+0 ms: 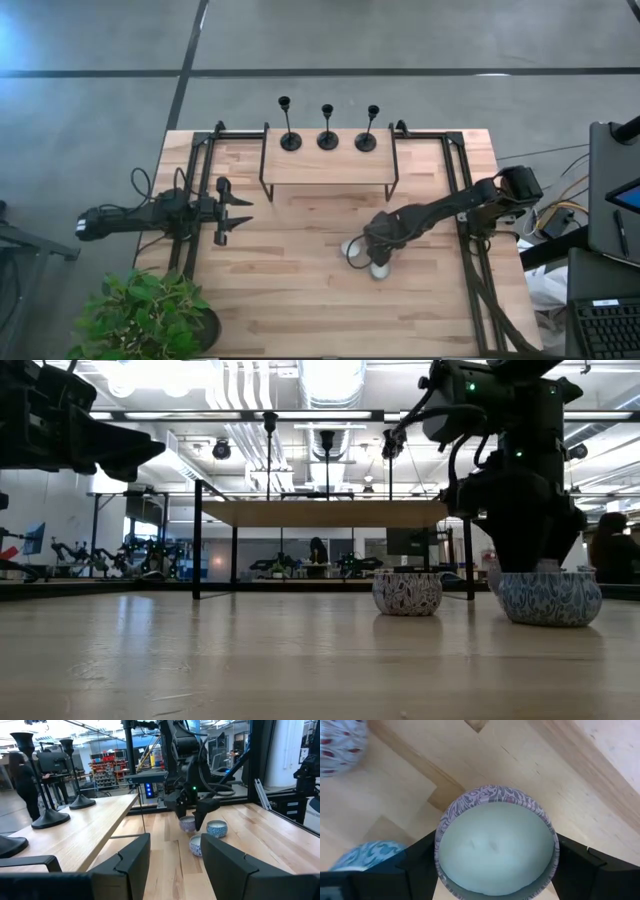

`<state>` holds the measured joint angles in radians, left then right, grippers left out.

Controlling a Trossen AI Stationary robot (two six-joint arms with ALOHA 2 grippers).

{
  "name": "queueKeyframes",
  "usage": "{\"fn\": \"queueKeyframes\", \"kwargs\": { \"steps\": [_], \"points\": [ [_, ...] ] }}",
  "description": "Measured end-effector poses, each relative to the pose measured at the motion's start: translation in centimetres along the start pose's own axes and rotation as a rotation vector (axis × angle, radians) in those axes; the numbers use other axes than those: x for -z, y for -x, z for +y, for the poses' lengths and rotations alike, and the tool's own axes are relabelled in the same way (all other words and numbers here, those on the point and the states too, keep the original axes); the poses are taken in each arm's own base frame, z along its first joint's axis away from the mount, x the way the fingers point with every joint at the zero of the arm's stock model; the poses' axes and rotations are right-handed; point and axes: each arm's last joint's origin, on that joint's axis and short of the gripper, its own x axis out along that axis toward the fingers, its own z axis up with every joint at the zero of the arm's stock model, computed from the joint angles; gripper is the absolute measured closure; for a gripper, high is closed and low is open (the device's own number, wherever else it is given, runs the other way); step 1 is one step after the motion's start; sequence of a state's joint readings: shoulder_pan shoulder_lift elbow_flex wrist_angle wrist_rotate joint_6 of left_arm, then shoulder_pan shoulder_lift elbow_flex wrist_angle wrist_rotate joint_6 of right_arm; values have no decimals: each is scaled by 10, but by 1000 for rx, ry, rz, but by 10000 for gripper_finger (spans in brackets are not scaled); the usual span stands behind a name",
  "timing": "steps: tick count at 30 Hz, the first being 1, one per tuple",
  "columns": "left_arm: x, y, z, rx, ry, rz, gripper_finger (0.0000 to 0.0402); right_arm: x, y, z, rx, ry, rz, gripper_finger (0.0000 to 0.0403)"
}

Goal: Pick & Place candle stick holders
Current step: Put the pink scented candle on the shelf

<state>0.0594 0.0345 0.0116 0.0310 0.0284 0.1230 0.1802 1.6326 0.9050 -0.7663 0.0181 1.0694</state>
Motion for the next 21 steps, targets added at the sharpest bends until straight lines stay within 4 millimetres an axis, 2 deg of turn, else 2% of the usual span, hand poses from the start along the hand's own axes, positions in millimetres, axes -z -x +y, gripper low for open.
{"fn": "queueKeyframes", "kwargs": {
  "steps": [11,21],
  "points": [
    [1,0,0,1,0,8,220,-4,34,-7,-108,-33,-36,113],
    [1,0,0,1,0,10,220,-33,96,-7,-85,72,-88,114]
  ]
}}
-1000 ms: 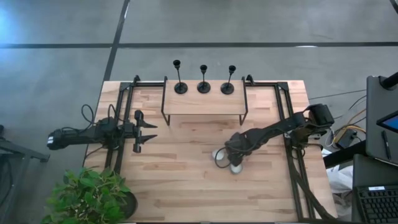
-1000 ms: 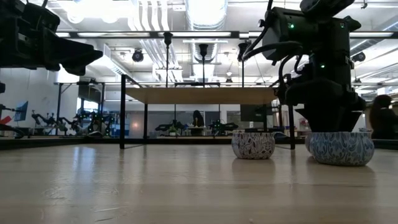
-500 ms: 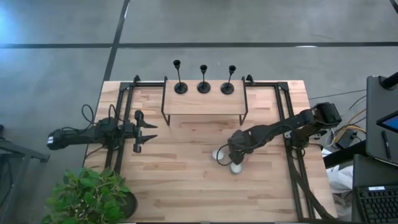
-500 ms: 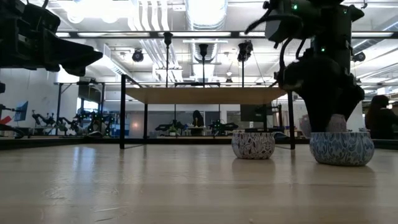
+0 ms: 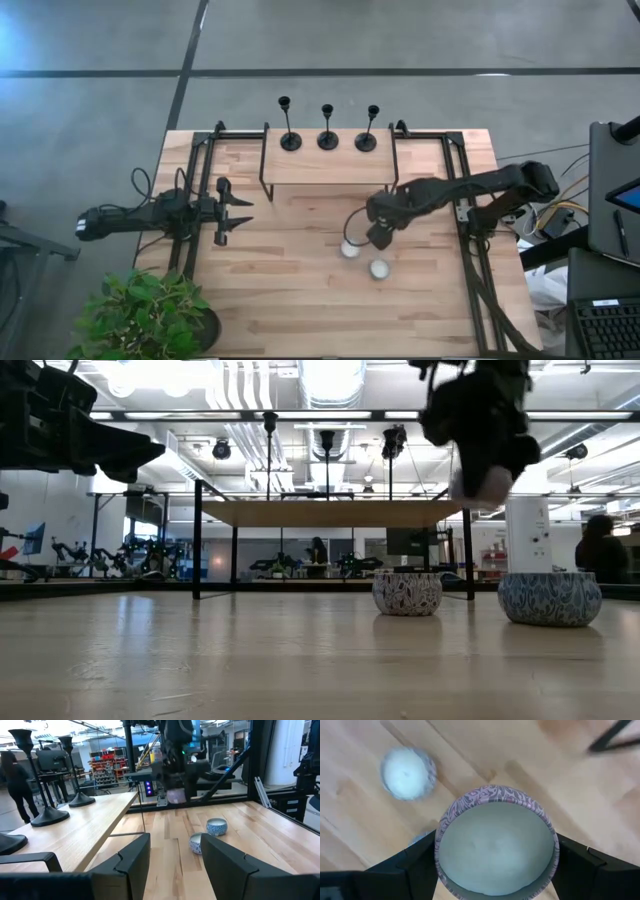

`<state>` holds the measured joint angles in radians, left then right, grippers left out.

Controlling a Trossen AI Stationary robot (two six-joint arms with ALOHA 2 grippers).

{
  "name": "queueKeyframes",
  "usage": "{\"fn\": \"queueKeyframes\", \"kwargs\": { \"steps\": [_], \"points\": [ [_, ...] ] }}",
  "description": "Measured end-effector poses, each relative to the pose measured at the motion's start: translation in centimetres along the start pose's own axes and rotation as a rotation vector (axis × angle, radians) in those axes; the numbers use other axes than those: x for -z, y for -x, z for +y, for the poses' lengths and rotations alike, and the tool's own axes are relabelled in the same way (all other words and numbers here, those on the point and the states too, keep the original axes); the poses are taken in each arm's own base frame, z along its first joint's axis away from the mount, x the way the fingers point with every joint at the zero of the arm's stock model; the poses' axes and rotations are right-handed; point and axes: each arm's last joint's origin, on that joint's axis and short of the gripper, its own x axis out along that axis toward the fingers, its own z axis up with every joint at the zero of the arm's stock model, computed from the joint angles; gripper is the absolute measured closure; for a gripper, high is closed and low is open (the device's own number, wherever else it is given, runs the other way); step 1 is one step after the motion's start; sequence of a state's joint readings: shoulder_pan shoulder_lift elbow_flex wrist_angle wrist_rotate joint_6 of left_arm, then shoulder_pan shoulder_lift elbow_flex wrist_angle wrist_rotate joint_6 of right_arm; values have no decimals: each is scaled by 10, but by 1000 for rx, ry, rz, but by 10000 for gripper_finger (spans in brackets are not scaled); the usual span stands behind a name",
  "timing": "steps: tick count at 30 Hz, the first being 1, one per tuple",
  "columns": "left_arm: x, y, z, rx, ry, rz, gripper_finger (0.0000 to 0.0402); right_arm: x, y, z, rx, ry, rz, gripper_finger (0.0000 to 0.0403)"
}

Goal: Pick & Place candle stick holders
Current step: Put the pink scented candle on the shelf

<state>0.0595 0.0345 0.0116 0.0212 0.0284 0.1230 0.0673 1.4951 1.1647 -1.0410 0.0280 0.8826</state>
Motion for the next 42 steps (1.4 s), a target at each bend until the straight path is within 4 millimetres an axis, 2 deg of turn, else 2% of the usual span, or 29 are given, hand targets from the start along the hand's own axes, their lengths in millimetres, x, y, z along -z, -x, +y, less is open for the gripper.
{"fn": "queueKeyframes", "kwargs": {
  "steps": [7,20,26,32,35,42],
  "points": [
    [0,0,0,0,0,0,220,-30,28,1,-43,40,-74,114],
    [0,0,0,0,0,0,220,-68,60,-10,-65,110,-146,113],
    [0,0,0,0,0,0,220,-82,71,-21,-70,83,-185,113],
    [0,0,0,0,0,0,220,-92,73,-28,-118,90,-207,113],
    [0,0,0,0,0,0,220,-100,65,-27,-131,99,-199,112],
    [0,0,0,0,0,1,220,-134,44,-11,-124,207,-152,112]
  ]
}}
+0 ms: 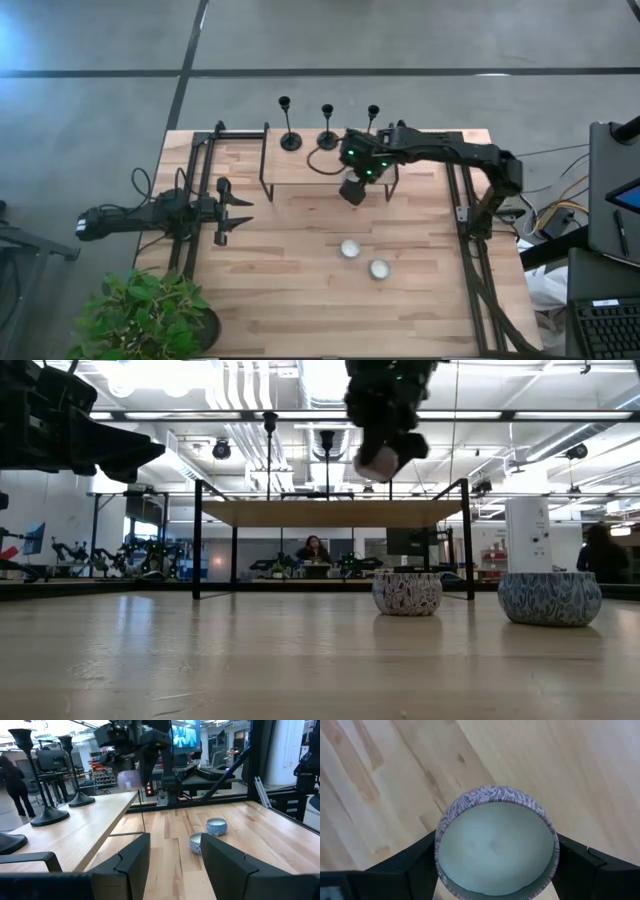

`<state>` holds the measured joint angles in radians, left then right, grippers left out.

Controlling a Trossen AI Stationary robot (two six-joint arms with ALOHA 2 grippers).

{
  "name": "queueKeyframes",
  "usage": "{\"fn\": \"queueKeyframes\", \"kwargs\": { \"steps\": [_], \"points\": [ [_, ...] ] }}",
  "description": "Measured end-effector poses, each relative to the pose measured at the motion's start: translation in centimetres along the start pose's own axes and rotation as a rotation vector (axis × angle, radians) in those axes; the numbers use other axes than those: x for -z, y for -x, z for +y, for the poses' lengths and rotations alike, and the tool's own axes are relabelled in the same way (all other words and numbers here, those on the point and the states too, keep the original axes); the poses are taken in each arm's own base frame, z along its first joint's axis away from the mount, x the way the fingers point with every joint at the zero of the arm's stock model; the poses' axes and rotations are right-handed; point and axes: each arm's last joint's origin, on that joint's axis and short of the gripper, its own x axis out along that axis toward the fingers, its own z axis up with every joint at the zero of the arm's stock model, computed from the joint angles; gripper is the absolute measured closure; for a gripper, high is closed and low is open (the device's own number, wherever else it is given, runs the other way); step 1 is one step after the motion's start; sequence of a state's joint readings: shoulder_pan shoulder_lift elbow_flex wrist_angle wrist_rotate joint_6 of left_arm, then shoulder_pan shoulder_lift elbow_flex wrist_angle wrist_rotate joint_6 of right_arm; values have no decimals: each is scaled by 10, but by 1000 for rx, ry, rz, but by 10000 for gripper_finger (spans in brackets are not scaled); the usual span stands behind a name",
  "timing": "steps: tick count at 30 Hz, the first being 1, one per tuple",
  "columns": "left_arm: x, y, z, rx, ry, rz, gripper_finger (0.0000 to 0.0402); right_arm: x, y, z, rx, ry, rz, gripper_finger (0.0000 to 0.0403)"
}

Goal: Pick & Place candle stick holders
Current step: Put the pink scented candle on the shelf

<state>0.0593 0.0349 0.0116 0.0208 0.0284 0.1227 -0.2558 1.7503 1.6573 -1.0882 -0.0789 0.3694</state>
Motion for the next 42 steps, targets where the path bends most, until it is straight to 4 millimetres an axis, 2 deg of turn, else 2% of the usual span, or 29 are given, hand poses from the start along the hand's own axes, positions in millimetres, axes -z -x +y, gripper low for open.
{"fn": "queueKeyframes", "kwargs": {
  "steps": [7,13,22,27,33,42],
  "points": [
    [0,0,0,0,0,0,220,-34,0,2,44,77,25,112],
    [0,0,0,0,0,0,220,-60,-9,6,81,137,59,112],
    [0,0,0,0,0,0,220,-76,-29,10,110,252,168,112],
    [0,0,0,0,0,1,220,-78,-29,7,148,121,142,112],
    [0,0,0,-1,0,1,220,-79,-16,4,159,-18,85,113],
    [0,0,0,0,0,0,220,-79,-16,6,116,-292,84,113]
  ]
}}
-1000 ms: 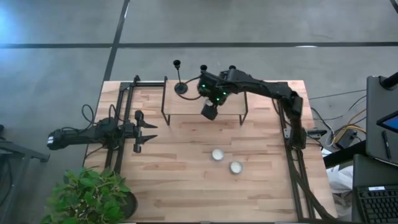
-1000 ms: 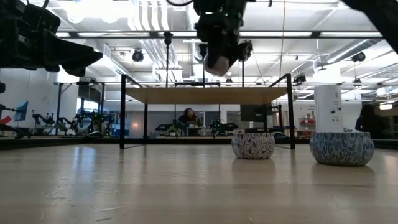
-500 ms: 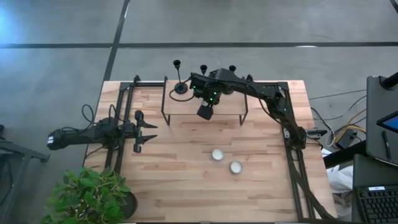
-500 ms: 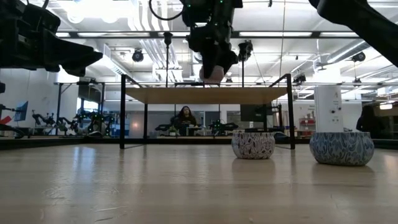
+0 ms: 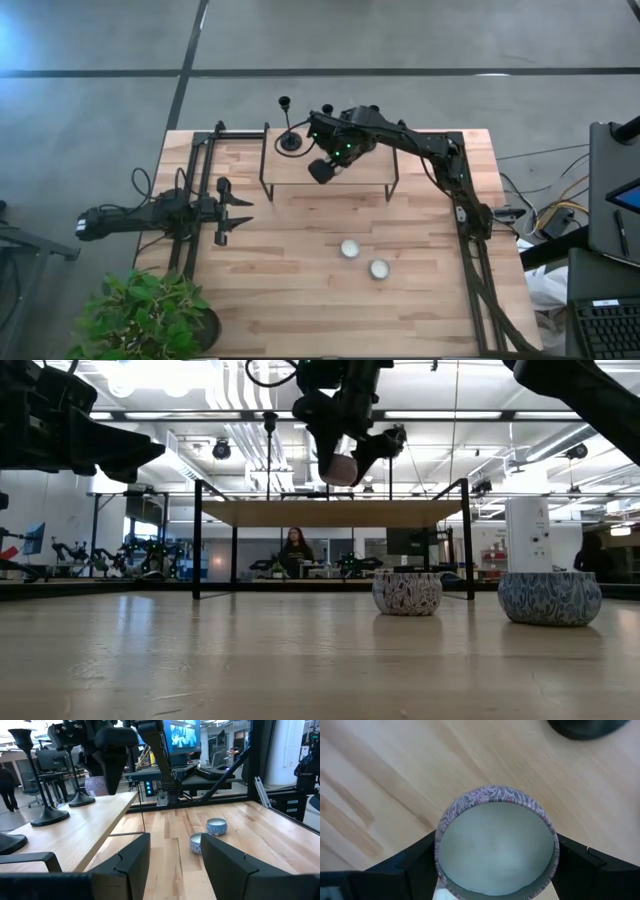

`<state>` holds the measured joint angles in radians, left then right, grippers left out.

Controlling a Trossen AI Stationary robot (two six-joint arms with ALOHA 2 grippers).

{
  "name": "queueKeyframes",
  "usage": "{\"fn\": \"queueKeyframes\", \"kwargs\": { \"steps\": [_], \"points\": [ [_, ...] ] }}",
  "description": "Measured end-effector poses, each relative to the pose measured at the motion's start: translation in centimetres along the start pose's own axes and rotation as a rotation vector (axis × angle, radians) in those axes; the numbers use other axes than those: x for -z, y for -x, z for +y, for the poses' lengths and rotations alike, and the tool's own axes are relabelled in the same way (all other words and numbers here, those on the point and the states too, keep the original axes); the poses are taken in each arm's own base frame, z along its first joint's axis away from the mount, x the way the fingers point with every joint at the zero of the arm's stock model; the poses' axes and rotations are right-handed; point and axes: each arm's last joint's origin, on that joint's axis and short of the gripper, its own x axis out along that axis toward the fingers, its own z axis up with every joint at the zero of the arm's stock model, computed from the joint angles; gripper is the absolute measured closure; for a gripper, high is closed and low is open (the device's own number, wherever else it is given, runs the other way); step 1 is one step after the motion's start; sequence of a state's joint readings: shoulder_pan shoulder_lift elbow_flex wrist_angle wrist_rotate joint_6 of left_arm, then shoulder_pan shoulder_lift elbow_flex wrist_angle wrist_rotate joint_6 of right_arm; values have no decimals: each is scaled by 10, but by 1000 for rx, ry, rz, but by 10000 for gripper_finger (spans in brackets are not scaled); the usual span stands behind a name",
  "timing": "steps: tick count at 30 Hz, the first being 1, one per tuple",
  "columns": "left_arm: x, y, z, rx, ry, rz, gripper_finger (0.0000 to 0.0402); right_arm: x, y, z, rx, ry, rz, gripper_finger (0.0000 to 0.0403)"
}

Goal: Pick & Place candle stick holders
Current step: Put the pink scented candle on the shelf

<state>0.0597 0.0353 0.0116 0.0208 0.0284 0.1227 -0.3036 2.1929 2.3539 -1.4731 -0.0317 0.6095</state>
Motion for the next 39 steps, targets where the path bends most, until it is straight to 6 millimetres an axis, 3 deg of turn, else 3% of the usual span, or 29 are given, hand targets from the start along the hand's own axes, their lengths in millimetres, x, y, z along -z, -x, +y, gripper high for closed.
{"fn": "queueKeyframes", "kwargs": {
  "steps": [10,17,39],
  "points": [
    [0,0,0,0,0,0,220,-8,-7,-4,-46,-190,28,114],
    [0,0,0,0,0,0,220,-10,-23,-3,-34,-194,68,114],
    [0,0,0,0,0,0,220,-8,-23,-1,0,-257,56,114]
  ]
}}
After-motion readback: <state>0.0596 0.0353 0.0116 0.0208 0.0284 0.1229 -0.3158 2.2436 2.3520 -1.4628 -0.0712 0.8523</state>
